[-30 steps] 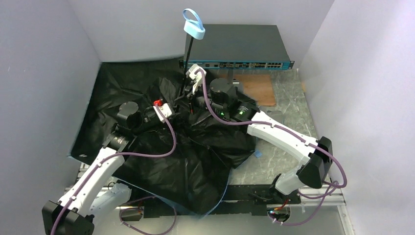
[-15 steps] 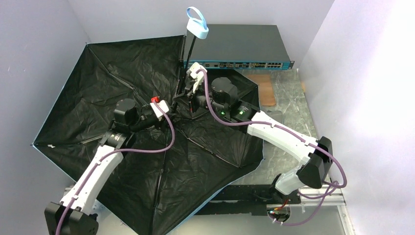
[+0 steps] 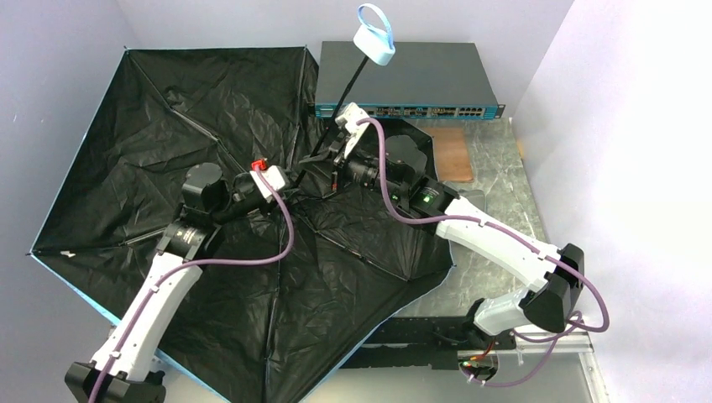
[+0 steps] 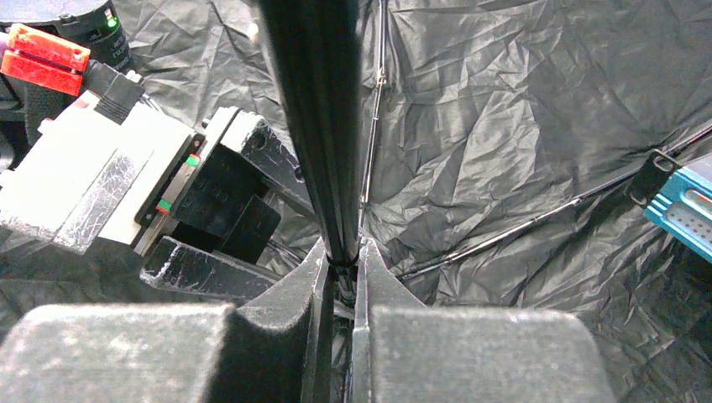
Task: Open the umbrella
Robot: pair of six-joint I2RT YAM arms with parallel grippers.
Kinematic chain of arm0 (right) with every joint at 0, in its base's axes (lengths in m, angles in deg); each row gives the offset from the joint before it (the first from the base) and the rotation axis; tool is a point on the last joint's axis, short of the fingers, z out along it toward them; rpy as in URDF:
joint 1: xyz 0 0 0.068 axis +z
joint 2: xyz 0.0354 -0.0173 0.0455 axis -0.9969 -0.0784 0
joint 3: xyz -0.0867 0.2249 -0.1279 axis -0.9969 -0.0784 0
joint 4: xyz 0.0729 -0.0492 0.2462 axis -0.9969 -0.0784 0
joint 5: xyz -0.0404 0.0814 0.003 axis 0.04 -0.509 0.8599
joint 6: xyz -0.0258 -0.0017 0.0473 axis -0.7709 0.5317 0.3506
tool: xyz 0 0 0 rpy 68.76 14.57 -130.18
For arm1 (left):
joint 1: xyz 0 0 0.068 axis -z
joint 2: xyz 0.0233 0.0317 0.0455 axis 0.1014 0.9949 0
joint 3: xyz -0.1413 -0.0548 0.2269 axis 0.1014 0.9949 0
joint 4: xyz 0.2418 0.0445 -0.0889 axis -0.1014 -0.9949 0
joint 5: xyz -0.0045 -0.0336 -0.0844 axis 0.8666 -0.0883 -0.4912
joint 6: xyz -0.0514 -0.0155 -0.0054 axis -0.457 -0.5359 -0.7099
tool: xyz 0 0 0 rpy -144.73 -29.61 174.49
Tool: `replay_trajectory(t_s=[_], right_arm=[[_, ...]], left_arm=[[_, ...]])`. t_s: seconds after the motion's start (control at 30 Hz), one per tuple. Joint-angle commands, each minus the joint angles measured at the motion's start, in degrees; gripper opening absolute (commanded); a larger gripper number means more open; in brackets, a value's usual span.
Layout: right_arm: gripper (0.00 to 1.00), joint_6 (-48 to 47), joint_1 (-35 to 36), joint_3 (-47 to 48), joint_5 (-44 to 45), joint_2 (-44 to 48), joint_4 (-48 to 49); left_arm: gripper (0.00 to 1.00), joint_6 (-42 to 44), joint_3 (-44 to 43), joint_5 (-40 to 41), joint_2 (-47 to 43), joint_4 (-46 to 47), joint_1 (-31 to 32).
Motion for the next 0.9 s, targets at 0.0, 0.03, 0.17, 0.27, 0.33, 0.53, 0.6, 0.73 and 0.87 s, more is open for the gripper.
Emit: replay_trajectory(t_s=[0.0, 0.03, 0.17, 0.27, 0.33, 0.53, 0.6, 0.73, 0.87], right_arm=[[0.00, 1.4, 1.0, 0.9, -2.4, 4.6, 9.6], [0.00, 1.3, 1.2, 0.6, -2.5, 4.5, 9.5], [0.00, 1.3, 1.7, -0.2, -2.6, 4.4, 9.9], [0.00, 1.1, 1.9, 0.0, -2.8, 4.1, 10.2], [0.00, 0.9, 1.9, 0.3, -3.0, 3.9, 10.4], [0.00, -1.8, 1.8, 0.1, -2.6, 6.7, 8.9], [0.00, -2.3, 1.6, -0.4, -3.2, 8.2, 8.1], [0.19, -4.5, 1.6, -2.7, -4.7, 11.1, 4.2], [0.57, -7.0, 0.8, -6.9, -6.0, 15.2, -1.1]], left_arm=[[0.50, 0.5, -3.0, 7.1, 2.0, -2.0, 2.4], [0.50, 0.1, -3.4, 7.4, 2.3, -1.7, 3.1], [0.44, 0.0, -5.0, 9.0, 3.7, -2.4, 5.3], [0.40, 0.1, -5.6, 10.4, 5.0, -3.3, 5.6], [0.34, 0.3, -5.5, 11.8, 5.9, -4.1, 5.6], [0.07, 6.3, -1.9, 19.0, 5.3, -6.6, 2.9], [0.09, 8.5, -0.5, 18.4, 4.4, -6.4, 0.8], [0.00, 9.8, -3.4, 15.8, 4.9, -9.6, -2.3], [0.00, 12.5, -11.1, 16.2, 5.6, -12.4, -2.5]])
